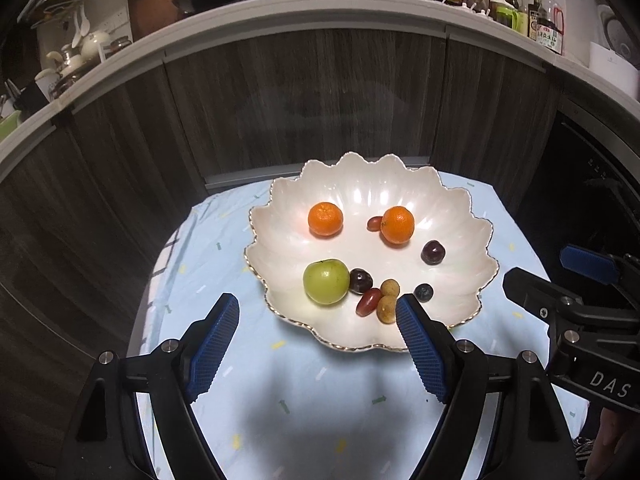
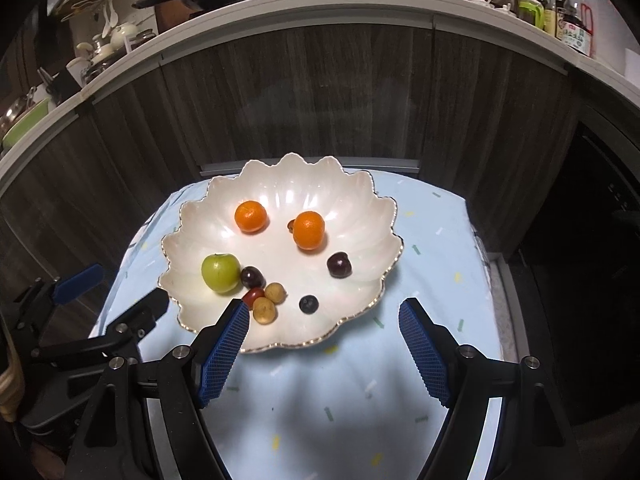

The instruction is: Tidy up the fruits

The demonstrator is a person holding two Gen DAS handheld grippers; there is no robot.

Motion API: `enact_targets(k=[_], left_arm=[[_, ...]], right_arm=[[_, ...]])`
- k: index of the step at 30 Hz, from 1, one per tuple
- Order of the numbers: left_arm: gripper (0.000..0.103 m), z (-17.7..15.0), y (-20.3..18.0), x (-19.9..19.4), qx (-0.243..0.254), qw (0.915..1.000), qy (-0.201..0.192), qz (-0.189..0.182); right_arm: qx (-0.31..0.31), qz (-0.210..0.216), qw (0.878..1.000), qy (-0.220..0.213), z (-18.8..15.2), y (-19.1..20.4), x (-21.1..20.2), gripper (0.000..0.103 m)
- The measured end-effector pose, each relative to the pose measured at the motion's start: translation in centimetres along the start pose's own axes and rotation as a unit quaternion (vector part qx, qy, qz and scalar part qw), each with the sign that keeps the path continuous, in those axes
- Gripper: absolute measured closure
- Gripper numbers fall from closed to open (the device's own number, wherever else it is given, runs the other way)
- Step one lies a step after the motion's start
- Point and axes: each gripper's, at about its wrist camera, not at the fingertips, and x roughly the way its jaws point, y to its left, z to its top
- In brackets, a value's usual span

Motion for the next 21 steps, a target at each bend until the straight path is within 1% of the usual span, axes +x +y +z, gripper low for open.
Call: enact_targets(k=[2,5,9,18,21], left_arm=[[0.02,-0.1,0.1,-0.7,-0.001,1.0,-0.003,0.001],[0.014,-0.4,0.3,-1.8,-0.004,0.9999,-0.009,0.01],[0.014,-0.8,0.6,-2.9,-0.004,0.9997,-0.012,0.019],[0.013,-2.0,1.1,-5.1,-0.009,0.9997,-0.012,0.021],[0.013,-2.4,1.0,-5.7,-0.01,0.9996,-0.013,0.021]], right_arm=[[0.002,-0.001,1.0,-0.002,-0.2,0.0,-0.6,0.025],[0.004,-0.005,1.0,-0.005,-0.7,0.2,-1.6,0.025],[0.005,-0.012,1.0,-0.009,-1.3,0.4,-2.6,0.025],[0.007,-0.023,0.999,-0.021,-2.9,0.9,-4.9,0.025],[0.008,-0.027,0.999,-0.025,-3.3,0.9,-5.5,0.023]])
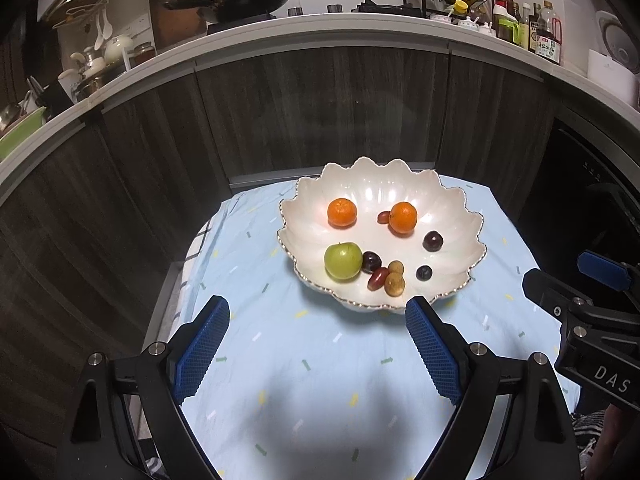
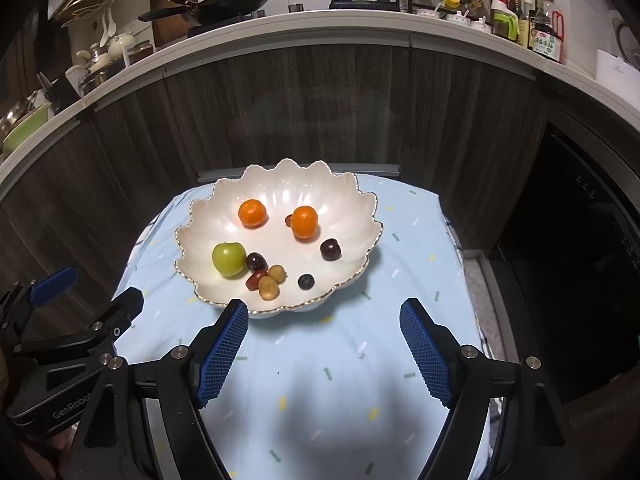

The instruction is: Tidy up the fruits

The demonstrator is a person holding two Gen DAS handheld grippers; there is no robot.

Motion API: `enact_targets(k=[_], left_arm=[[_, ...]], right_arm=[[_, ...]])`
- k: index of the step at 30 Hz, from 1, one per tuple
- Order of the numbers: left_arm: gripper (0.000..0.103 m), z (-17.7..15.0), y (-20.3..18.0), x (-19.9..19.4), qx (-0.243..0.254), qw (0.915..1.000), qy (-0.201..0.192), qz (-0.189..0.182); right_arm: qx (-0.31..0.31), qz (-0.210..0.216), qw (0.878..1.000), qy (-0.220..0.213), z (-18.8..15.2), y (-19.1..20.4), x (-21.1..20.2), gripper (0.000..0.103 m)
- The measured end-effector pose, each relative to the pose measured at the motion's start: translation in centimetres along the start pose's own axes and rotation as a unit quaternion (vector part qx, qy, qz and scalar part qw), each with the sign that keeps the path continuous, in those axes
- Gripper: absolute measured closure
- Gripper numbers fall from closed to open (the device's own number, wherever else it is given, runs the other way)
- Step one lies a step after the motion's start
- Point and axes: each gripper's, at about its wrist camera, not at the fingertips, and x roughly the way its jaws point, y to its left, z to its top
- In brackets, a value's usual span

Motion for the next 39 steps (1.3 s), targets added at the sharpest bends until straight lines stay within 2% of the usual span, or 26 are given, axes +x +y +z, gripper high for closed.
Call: enact_targets(k=[23,33,39], left_arm=[[0.012,-3.6,1.0,-6.1,-0.001,0.9996,-0.021,0.018],[0.012,-5.3,0.9,-9.0,-0.004,0.9987,-0.044,0.026],[0.008,-6.7,0.8,-10.5,-0.004,0.9982,-0.051,0.031]], right_arm=[[-0.009,-0.004,1.0,-0.029,-3.7,1.0,-5.3,0.023],[0.008,-0.01,0.998,-0.065,-5.5,0.6,-8.6,0.023],[0.014,-0.013,0.997,-0.073,-6.8,0.3,-10.0,0.023]])
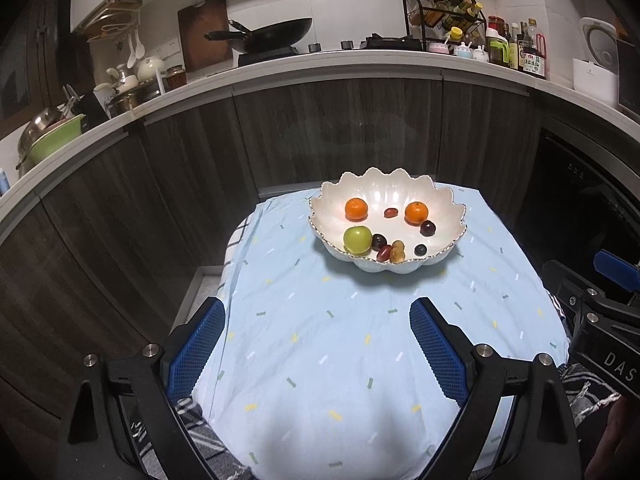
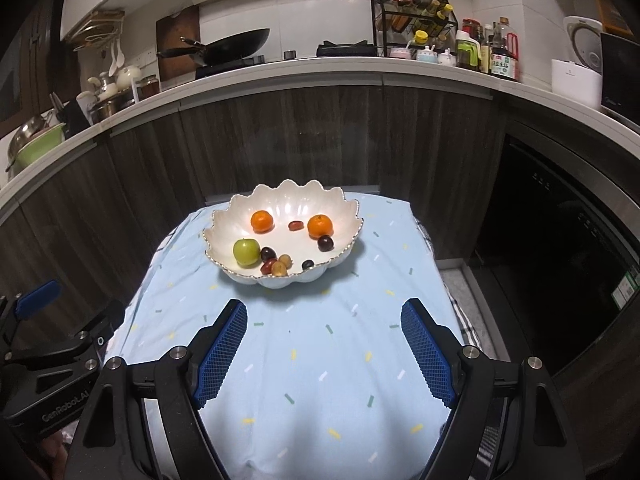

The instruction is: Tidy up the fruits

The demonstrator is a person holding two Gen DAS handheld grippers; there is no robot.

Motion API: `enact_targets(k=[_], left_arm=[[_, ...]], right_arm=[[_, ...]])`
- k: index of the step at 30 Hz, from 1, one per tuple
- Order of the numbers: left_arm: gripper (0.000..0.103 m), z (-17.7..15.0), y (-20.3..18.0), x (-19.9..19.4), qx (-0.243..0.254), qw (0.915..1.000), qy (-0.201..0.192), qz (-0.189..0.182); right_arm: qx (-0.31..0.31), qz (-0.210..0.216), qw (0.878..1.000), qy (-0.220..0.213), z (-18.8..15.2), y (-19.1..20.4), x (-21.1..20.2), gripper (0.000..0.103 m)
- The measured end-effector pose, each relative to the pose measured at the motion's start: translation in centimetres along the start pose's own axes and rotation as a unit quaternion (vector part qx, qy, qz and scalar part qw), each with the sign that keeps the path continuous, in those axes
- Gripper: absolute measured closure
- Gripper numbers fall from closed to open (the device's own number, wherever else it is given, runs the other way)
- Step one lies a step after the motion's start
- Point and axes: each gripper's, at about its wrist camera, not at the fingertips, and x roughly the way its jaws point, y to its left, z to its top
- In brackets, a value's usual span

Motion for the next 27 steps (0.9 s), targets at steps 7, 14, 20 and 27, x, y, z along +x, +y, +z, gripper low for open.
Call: enact_targets(k=[7,14,20,27], left_arm=[[0.008,-1.5,0.2,-1.7,-0.006,0.9999,-0.013,0.007],[0.008,-2.9,0.8,-3.6,-0.013,0.9996,-0.023,0.014],[0.008,-4.1,1.2,-4.5,-0.015,0.9994,-0.024,0.019],[0.008,-4.4,1.4,-5.1,-0.015,0.9992,-0.029,0.024]], right_arm=[[0.003,-0.009,1.0,-0.015,-1.8,-0.1,-1.9,0.023],[0.004,-0.01,1.0,-0.024,-3.4,-0.2,-3.5,0.015],[-0.005,-0.011,1.0,-0.019,-4.0,0.0,-4.2,0.015],[-0.013,-0.015,1.0,-0.018,-4.4,0.1,-4.6,0.015]])
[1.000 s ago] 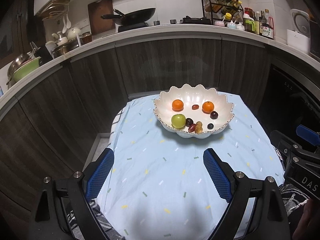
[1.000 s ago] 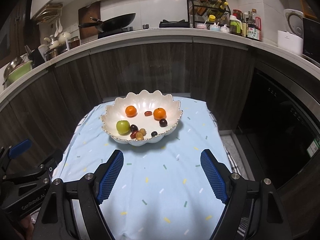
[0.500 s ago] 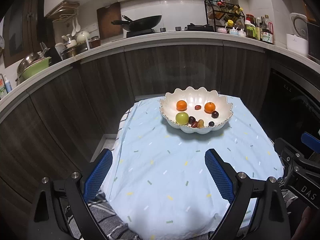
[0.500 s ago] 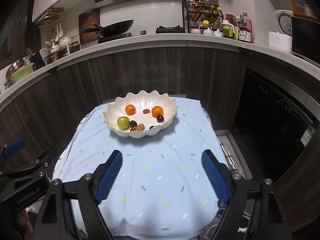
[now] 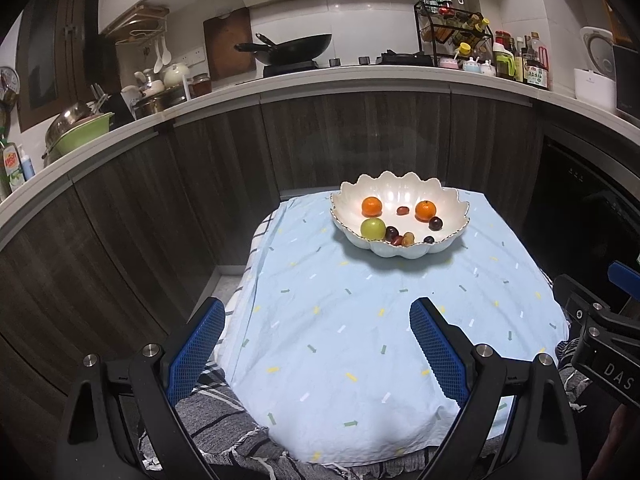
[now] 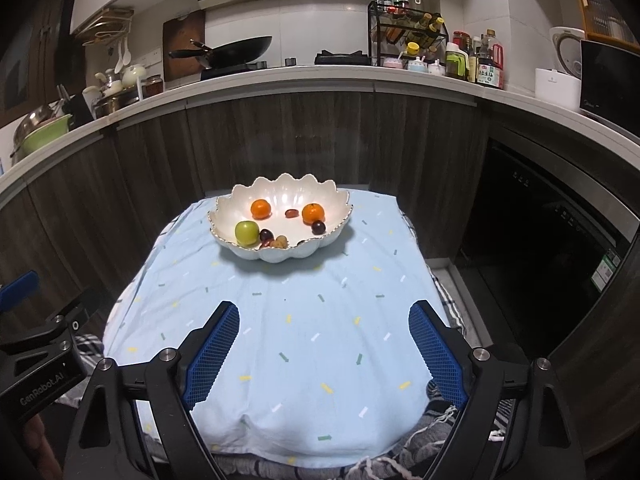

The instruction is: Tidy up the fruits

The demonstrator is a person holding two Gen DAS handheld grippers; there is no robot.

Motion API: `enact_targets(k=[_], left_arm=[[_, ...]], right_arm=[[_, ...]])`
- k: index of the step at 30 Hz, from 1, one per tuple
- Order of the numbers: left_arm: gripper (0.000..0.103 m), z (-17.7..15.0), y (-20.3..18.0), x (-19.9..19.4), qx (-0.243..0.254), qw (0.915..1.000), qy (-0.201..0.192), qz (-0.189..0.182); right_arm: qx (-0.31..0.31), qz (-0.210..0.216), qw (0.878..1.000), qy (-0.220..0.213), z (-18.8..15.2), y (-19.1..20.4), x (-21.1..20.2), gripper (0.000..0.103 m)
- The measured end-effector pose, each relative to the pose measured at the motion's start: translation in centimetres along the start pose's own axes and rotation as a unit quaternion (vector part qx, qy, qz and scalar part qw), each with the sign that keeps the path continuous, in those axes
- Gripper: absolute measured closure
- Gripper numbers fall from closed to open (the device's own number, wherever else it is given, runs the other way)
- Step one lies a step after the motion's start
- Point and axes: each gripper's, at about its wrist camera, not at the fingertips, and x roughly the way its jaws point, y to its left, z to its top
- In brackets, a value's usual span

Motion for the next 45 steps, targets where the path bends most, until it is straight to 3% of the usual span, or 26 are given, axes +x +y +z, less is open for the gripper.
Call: enact_targets(k=[45], left_arm=[[0.008,0.35,-0.28,-0.07,0.004,1.0,0.001,-0.008]], right_arm=[[0.009,0.0,1.0,0.0,-0.1,-0.37,0.06,0.015]])
